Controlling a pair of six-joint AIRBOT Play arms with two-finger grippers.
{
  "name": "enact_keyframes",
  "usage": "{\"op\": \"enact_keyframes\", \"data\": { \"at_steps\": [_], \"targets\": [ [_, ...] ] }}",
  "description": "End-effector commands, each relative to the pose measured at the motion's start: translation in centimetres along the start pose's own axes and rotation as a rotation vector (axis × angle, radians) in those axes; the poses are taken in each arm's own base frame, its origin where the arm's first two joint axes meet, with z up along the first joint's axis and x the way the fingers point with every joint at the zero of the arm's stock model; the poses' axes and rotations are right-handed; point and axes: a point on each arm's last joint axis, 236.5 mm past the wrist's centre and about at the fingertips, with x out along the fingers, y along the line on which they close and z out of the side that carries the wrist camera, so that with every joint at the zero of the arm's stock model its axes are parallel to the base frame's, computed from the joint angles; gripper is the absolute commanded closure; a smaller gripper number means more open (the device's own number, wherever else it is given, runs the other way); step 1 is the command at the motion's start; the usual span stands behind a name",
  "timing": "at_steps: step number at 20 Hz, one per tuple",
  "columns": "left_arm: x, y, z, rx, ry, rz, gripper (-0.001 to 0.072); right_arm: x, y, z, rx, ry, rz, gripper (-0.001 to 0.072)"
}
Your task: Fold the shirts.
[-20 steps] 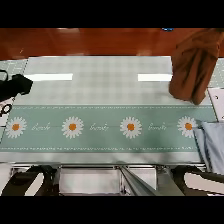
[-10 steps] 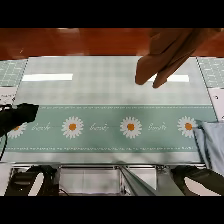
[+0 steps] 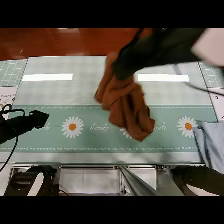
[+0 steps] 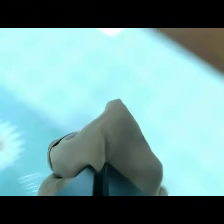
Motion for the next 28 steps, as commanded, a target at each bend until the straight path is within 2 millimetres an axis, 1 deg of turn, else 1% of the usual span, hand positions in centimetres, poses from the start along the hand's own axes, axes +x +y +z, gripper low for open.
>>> {"op": "enact_keyframes", "data": {
  "at_steps": [1,2,3,4,5,6,7,8,9,10,11,12,13,14,15,16,17,18,19,20,21,22,23,24,26,28],
  "targets": [
    [0.9,-1.1,-0.4,0.031,0.040,-0.049,0.0199,8.9,9.0,-4.4,0.033,0.133,0.218,0.0688],
    [1.1,-1.0,-0.4,0.029,0.046,-0.048,0.0199,11.3,10.8,-5.1,0.057,0.152,0.264,0.0688],
    [1.3,-1.0,-0.3,0.027,0.049,-0.046,0.0199,13.8,12.2,-5.8,0.079,0.163,0.293,0.0687],
    [1.5,-0.9,-0.4,0.024,0.057,-0.044,0.0199,15.7,12.9,-6.2,0.110,0.167,0.312,0.0685],
    [1.8,-0.8,-0.4,0.022,0.068,-0.040,0.0199,17.2,13.0,-6.6,0.150,0.175,0.322,0.0561],
    [2.1,-0.7,-0.6,0.018,0.084,-0.035,0.0199,18.0,12.3,-7.0,0.169,0.187,0.315,0.0325],
    [2.6,-0.5,-0.8,0.018,0.104,-0.029,0.0199,18.0,10.4,-7.4,0.190,0.214,0.289,0.0310],
    [2.9,-0.1,-0.9,0.035,0.121,-0.016,0.0199,17.3,7.6,-7.9,0.211,0.253,0.253,0.0309],
    [3.0,0.9,-0.9,0.037,0.136,0.022,0.0199,15.7,3.6,-8.6,0.229,0.297,0.193,0.0310],
    [2.9,2.3,-0.6,0.031,0.144,0.070,0.0199,13.6,-0.9,-9.5,0.237,0.343,0.106,0.0310],
    [2.4,3.9,-0.3,0.008,0.147,0.123,0.0199,10.6,-6.7,-11.2,0.251,0.400,-0.026,0.0310],
    [1.9,5.5,-0.6,-0.027,0.163,0.162,0.0199,7.5,-11.5,-13.1,0.292,0.442,-0.137,0.0327],
    [1.6,6.8,-1.7,-0.082,0.208,0.184,0.0199,4.5,-15.3,-15.6,0.382,0.455,-0.216,0.0354],
    [2.0,7.0,-3.3,-0.172,0.258,0.157,0.0199,2.6,-17.6,-17.7,0.493,0.416,-0.252,0.0354],
    [3.0,5.7,-5.1,-0.226,0.311,0.054,0.0199,1.4,-19.2,-20.0,0.607,0.338,-0.265,0.0354],
    [4.3,3.7,-6.7,-0.280,0.350,-0.073,0.0199,0.8,-19.8,-22.7,0.724,0.273,-0.267,0.0353],
    [5.5,2.0,-7.8,-0.337,0.368,-0.180,0.0199,0.5,-19.7,-25.7,0.843,0.226,-0.257,0.0338],
    [6.5,0.3,-8.7,-0.379,0.382,-0.283,0.0199,0.6,-18.7,-29.0,0.942,0.202,-0.224,0.0299],
    [7.2,-1.0,-9.3,-0.410,0.393,-0.364,0.0199,0.8,-17.1,-31.9,1.011,0.206,-0.172,0.0295],
    [7.7,-2.2,-9.3,-0.426,0.382,-0.447,0.0199,1.1,-15.6,-34.2,1.059,0.221,-0.126,0.0295],
    [8.0,-3.0,-8.9,-0.416,0.353,-0.506,0.0199,1.3,-14.2,-36.2,1.100,0.238,-0.093,0.0295],
    [8.8,-3.1,-8.2,-0.396,0.316,-0.519,0.0198,1.5,-13.2,-37.5,1.124,0.252,-0.076,0.0295],
    [9.7,-2.7,-7.4,-0.386,0.278,-0.500,0.0198,1.7,-12.5,-38.5,1.143,0.265,-0.067,0.0295],
    [10.6,-2.5,-6.7,-0.372,0.241,-0.487,0.0198,1.9,-11.9,-38.9,1.150,0.276,-0.057,0.0296],
    [12.0,-3.1,-6.3,-0.323,0.219,-0.483,0.0198,2.1,-11.4,-38.7,1.162,0.270,-0.032,0.0297],
    [13.6,-4.0,-6.7,-0.265,0.244,-0.469,0.0198,2.3,-11.3,-38.1,1.162,0.251,-0.007,0.0298]
  ]
}}
